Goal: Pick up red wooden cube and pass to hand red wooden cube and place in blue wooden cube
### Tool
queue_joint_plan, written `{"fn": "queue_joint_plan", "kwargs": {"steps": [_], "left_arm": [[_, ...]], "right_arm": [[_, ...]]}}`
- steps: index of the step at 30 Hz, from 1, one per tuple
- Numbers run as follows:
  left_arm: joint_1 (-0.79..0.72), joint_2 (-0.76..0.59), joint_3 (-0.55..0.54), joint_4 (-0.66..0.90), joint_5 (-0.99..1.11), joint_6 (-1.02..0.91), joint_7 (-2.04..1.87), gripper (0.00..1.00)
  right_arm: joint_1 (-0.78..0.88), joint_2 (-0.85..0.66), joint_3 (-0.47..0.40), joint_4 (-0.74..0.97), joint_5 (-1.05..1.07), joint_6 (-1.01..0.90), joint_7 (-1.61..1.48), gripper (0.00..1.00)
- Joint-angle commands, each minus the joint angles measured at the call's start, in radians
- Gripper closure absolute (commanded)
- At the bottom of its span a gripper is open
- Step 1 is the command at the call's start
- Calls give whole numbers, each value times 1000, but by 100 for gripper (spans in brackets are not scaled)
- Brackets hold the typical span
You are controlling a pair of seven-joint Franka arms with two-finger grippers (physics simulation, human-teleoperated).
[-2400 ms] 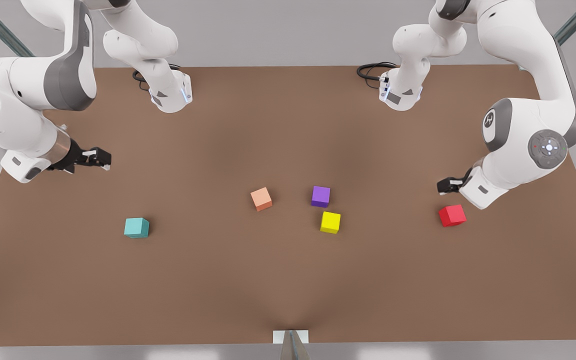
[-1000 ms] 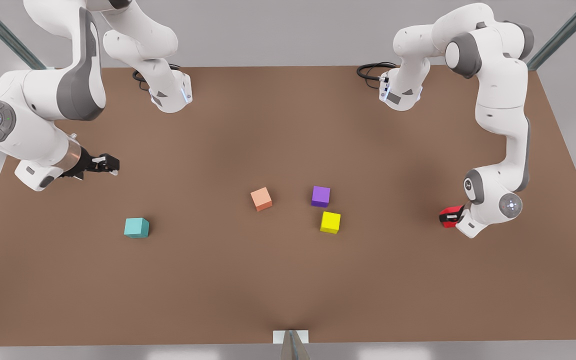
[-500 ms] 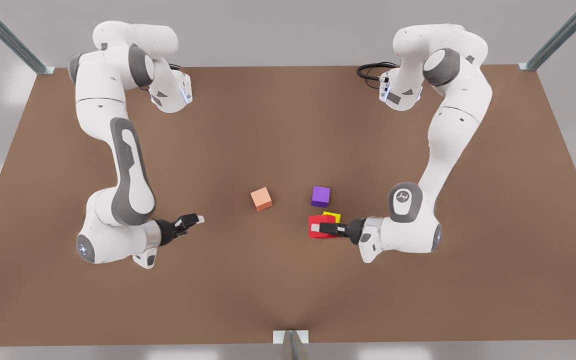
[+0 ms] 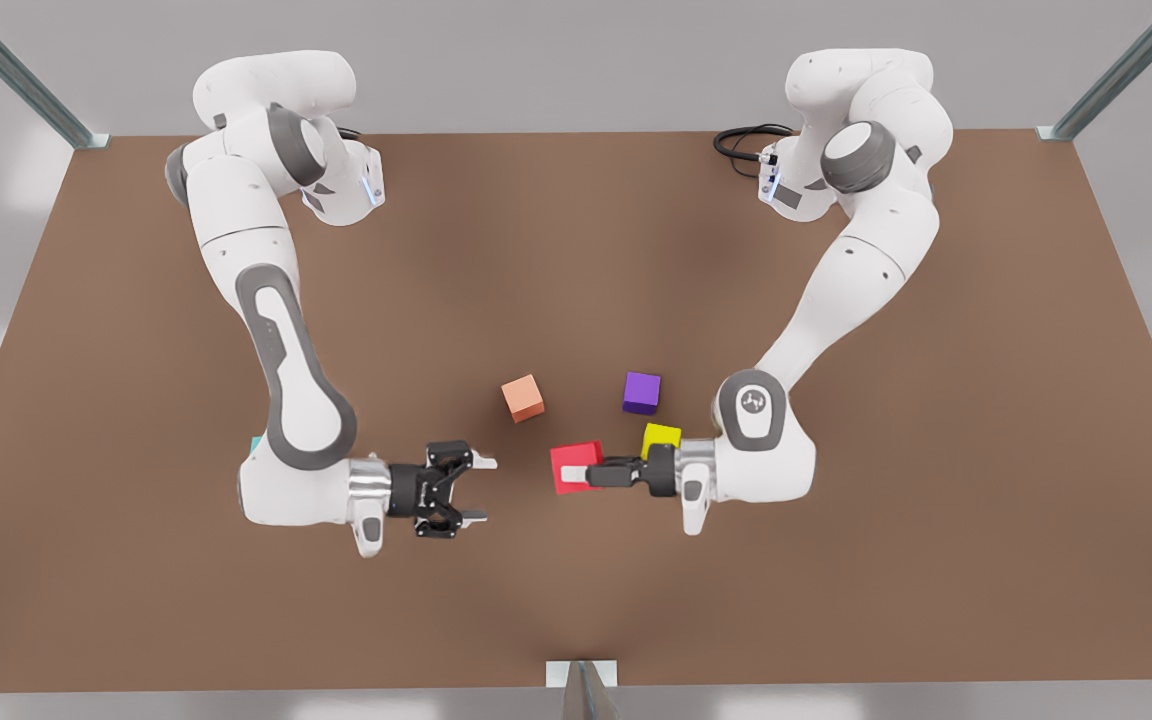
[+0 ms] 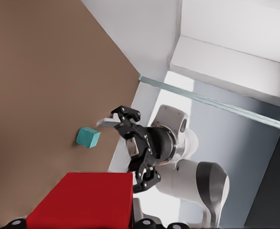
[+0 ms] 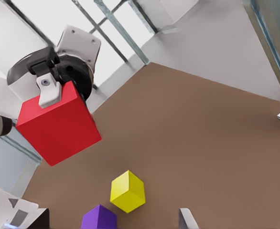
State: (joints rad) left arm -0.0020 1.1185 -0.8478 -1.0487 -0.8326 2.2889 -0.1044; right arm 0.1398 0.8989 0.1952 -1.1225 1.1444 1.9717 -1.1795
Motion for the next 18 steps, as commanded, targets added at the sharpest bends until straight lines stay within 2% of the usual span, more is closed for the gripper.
{"fn": "queue_joint_plan", "kwargs": {"steps": [1, 6, 16, 18], "left_arm": [[-1, -2, -7, -8, -99, 3, 324, 47], [-6, 7, -7, -19, -105, 0, 427, 46], [5, 9, -5, -45, -105, -2, 514, 44], [5, 9, -5, -47, -105, -2, 514, 44]], "right_arm": [[1, 5, 1, 3, 115, 116, -861, 0], [1, 52, 46, 35, 209, 119, -934, 0], [-14, 45, 96, 16, 230, 75, -931, 0], [-17, 17, 98, -31, 255, 69, -933, 0]]}}
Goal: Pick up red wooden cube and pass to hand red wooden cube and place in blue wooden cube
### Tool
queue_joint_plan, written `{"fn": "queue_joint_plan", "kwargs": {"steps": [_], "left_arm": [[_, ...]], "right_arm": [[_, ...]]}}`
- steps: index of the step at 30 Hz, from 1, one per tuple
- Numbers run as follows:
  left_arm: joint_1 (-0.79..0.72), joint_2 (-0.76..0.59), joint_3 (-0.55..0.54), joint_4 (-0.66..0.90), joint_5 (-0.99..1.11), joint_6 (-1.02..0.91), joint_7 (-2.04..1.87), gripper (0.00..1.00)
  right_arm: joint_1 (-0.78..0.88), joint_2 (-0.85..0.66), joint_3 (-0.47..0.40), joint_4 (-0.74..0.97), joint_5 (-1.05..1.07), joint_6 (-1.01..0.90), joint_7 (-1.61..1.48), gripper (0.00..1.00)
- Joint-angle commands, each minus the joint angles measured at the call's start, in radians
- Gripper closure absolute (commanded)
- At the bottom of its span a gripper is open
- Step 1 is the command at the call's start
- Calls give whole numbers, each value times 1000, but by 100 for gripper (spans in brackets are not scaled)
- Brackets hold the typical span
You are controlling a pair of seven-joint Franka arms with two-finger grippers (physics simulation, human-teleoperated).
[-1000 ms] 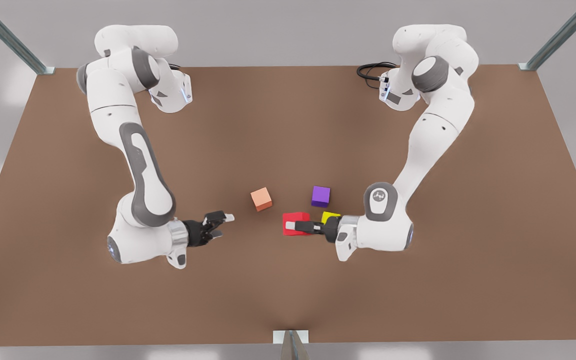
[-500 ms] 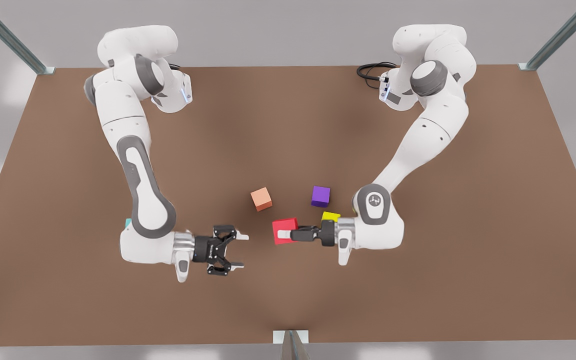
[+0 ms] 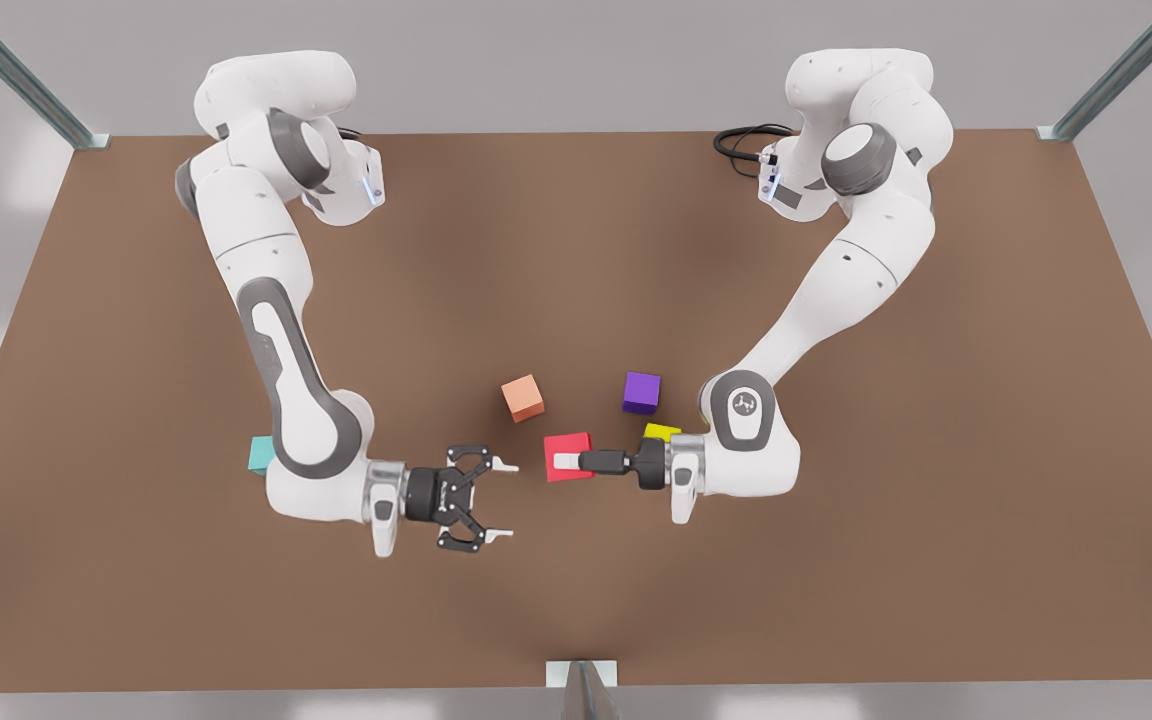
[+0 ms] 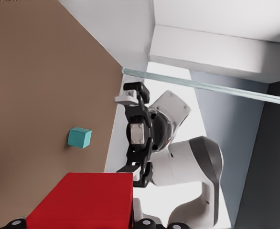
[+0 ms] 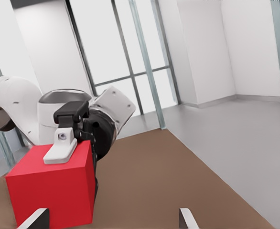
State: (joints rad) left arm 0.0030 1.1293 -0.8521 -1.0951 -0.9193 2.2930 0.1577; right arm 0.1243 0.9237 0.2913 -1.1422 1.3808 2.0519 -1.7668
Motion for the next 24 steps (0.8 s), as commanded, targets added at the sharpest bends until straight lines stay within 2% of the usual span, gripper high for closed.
{"fn": "queue_joint_plan", "kwargs": {"steps": [1, 7, 17, 24], "left_arm": [[0, 0, -1, 0, -18, -6, 252, 44], [0, 0, 1, 0, -16, -6, 253, 44], [0, -2, 1, -3, -16, -6, 252, 44], [0, -2, 1, -3, -16, -6, 252, 44]], "right_arm": [[-2, -19, 2, -24, 26, -29, -346, 0], [-31, -43, 65, -82, 30, -39, -347, 0], [-48, -52, 120, -146, 53, -39, -376, 0], [-46, -45, 120, -149, 61, -41, -379, 0]]}}
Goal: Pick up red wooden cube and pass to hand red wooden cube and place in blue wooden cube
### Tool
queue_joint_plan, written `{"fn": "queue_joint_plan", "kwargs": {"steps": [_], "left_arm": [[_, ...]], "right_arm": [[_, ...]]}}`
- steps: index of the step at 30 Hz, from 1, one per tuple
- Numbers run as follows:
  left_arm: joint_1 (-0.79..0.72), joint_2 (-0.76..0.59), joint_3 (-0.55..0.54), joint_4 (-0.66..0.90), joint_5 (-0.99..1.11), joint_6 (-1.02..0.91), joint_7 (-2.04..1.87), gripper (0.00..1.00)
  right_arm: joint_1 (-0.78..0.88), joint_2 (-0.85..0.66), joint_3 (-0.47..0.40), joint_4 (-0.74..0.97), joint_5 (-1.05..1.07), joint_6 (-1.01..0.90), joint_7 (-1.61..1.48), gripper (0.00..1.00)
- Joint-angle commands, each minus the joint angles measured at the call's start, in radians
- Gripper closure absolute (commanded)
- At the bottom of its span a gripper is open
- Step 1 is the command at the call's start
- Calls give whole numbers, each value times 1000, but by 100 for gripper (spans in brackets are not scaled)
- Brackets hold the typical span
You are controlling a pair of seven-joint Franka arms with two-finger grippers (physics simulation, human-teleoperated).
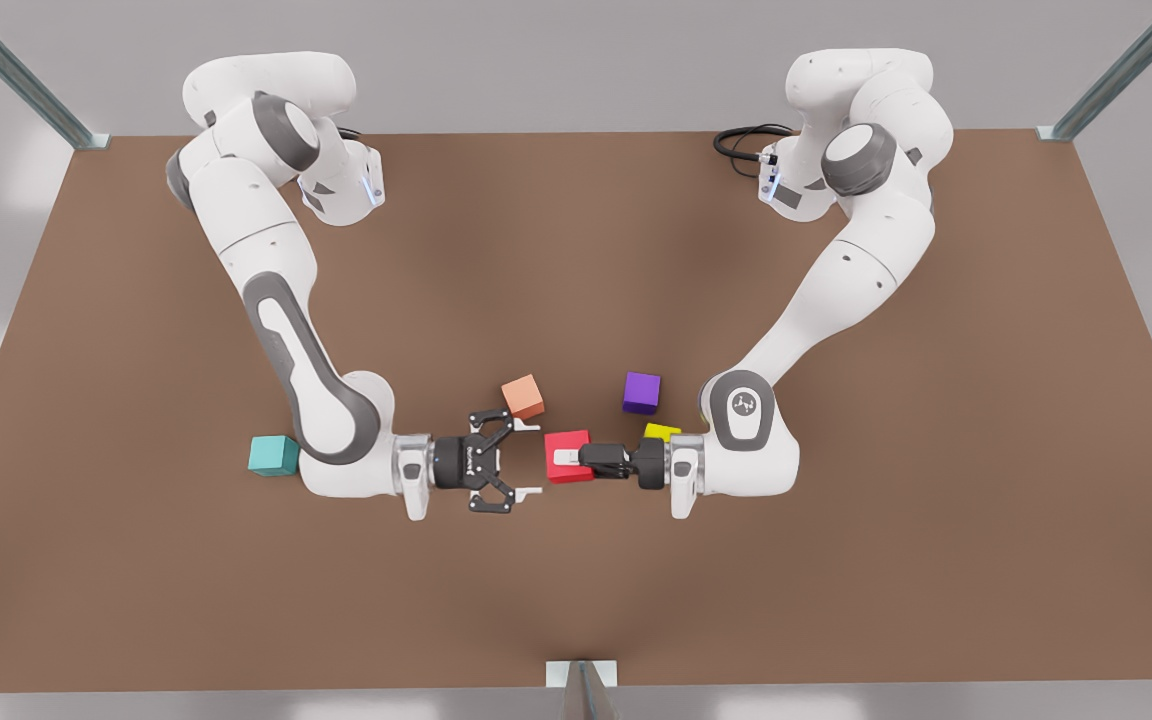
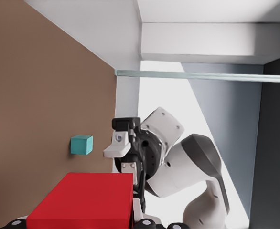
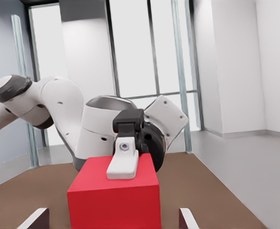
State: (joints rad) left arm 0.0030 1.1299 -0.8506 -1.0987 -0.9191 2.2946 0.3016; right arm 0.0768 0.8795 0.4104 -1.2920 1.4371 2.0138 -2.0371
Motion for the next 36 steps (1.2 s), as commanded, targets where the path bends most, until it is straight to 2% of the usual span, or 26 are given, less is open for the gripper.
{"fn": "queue_joint_plan", "kwargs": {"steps": [1, 23, 24, 25, 28, 29, 30, 31, 34, 36], "left_arm": [[-1, -1, -1, 0, -18, -6, 108, 44], [-29, 4, -1, 0, -43, 22, 103, 44], [-29, 4, -1, 0, -43, 22, 102, 40], [-29, 4, -1, 0, -44, 22, 102, 10], [-28, 4, -1, 0, -44, 22, 100, 9], [-28, 4, -1, 0, -44, 22, 100, 9], [-28, 4, -1, 0, -44, 22, 100, 9], [-28, 4, -1, 0, -44, 22, 100, 9], [-26, 4, -1, 0, -43, 22, 100, 9], [-12, -2, -1, 0, -40, 20, 94, 0]], "right_arm": [[4, 1, 1, 0, 6, 0, -109, 0], [52, 27, 1, 17, 49, 25, -101, 1], [54, 32, 1, 17, 49, 25, -101, 1], [55, 32, 1, 17, 49, 25, -101, 1], [57, 33, 1, 17, 49, 31, -101, 1], [57, 33, 1, 17, 49, 31, -101, 5], [58, 32, 1, 19, 48, 33, -101, 38], [58, 33, 1, 23, 48, 31, -101, 51], [58, 32, 1, 23, 48, 31, -97, 58], [57, 32, 1, 23, 46, 29, -95, 58]]}}
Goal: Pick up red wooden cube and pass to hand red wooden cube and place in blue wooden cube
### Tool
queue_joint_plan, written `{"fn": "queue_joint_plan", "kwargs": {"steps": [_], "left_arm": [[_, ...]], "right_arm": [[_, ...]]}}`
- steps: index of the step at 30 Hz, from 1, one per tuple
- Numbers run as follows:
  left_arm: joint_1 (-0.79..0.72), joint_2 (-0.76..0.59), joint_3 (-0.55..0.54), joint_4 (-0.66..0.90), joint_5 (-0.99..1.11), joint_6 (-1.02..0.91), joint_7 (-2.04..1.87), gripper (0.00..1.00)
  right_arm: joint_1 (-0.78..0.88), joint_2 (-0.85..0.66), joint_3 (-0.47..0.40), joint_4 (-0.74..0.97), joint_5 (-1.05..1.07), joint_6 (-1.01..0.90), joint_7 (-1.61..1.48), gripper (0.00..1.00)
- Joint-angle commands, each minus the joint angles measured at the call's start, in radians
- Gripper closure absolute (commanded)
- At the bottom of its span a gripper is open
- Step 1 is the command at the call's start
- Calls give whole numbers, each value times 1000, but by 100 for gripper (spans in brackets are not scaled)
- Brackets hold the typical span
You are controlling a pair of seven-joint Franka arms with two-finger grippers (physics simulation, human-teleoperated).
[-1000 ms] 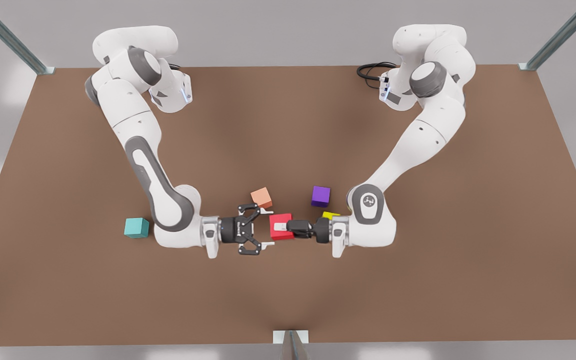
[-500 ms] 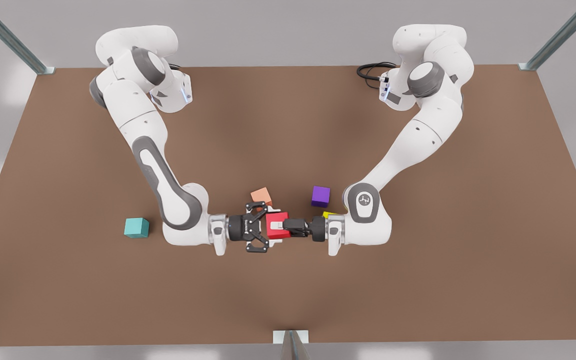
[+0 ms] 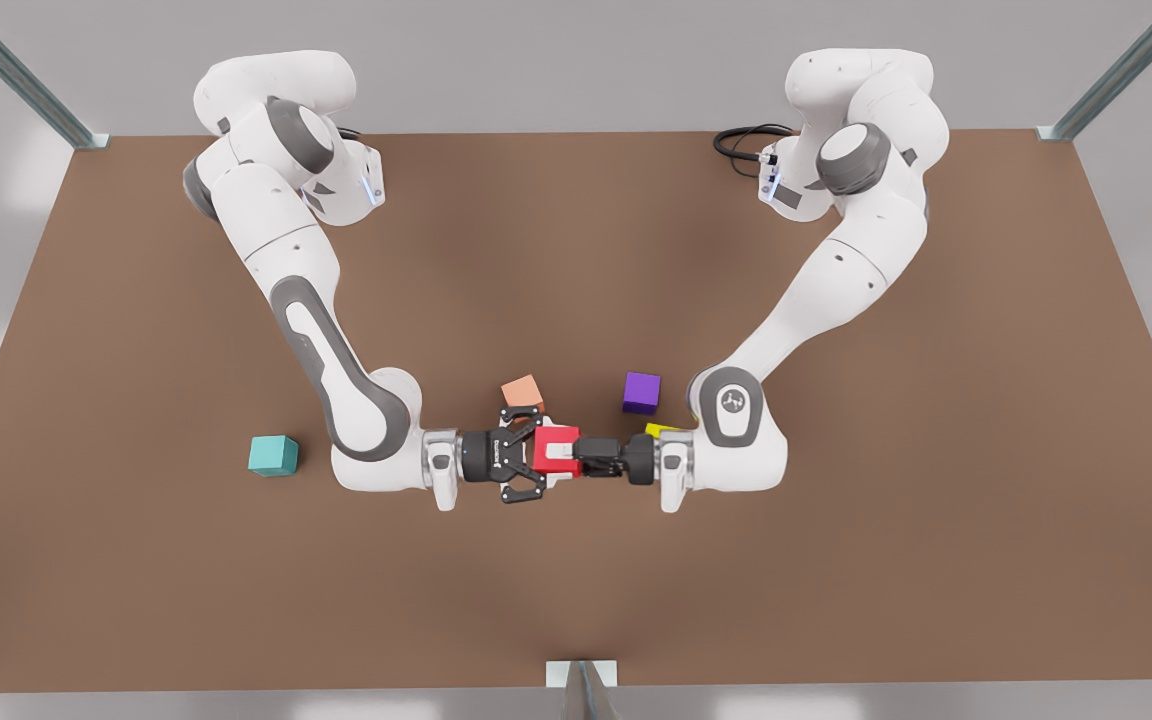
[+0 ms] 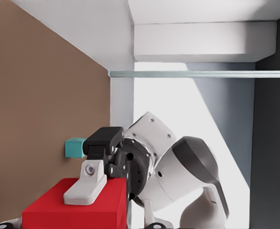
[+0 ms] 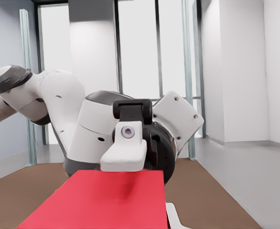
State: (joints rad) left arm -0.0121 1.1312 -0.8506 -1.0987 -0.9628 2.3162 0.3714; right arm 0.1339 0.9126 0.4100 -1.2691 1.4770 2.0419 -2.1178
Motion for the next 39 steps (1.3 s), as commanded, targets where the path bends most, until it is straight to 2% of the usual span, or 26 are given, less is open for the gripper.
{"fn": "queue_joint_plan", "kwargs": {"steps": [1, 3, 6, 7, 8, 9, 10, 12, 13, 14, 15, 16, 17, 19, 23, 25, 28, 35, 39], "left_arm": [[18, -5, -1, -1, 4, -12, 12, 0], [93, -25, -11, -66, 7, -27, 20, 0], [291, -83, -21, -144, 134, -214, 11, 0], [380, -114, -22, -142, 301, -372, -115, 0], [458, -136, -25, -78, 568, -636, -281, 0], [462, -151, -22, 29, 855, -891, -407, 0], [465, -151, -1, 175, 1044, -1130, -410, 0], [409, -297, -11, 203, 1469, -1244, -444, 0], [408, -332, -30, 203, 1520, -1255, -463, 0], [423, -357, -39, 204, 1517, -1262, -503, 0], [423, -445, 75, 177, 1449, -1232, -500, 0], [218, -676, 541, -77, 1126, -1039, -500, 0], [43, -970, 817, -466, 944, -735, -444, 0], [18, -904, 769, -354, 1009, -836, -427, 0], [7, -870, 717, -351, 1009, -839, -434, 0], [14, -867, 719, -351, 1004, -836, -431, 0], [9, -855, 719, -351, 1001, -836, -431, 0], [15, -840, 719, -351, 983, -836, -430, 0], [18, -824, 720, -351, 983, -836, -430, 0]], "right_arm": [[-2, -1, 1, 0, 6, 1, -14, 58], [-7, -3, 1, -3, 5, -6, -13, 58], [-17, -5, -2, -3, -12, -12, -4, 58], [-28, -6, -11, -3, -38, -23, -4, 58], [-46, -9, -13, -1, -125, -35, 36, 58], [-68, -9, -13, 2, -225, -43, 79, 58], [-92, -9, -13, 4, -332, -77, 96, 58], [-152, -27, -37, 31, -610, -160, 235, 58], [-158, -55, -89, 46, -750, -242, 338, 58], [-154, -92, -169, 48, -852, -290, 397, 58], [-157, -109, -192, 46, -987, -301, 398, 58], [-157, -127, -224, 46, -1081, -328, 407, 58], [-139, -147, -301, 51, -1139, -365, 407, 58], [-122, -186, -326, 73, -1330, -405, 446, 58], [-122, -238, -323, 25, -1529, -401, 548, 58], [-128, -279, -339, -41, -1551, -368, 598, 58], [-132, -370, -344, -220, -1590, -172, 601, 57], [-154, -351, -361, -280, -1600, 162, 610, 57], [-166, -385, -361, -375, -1595, 178, 679, 57]]}}
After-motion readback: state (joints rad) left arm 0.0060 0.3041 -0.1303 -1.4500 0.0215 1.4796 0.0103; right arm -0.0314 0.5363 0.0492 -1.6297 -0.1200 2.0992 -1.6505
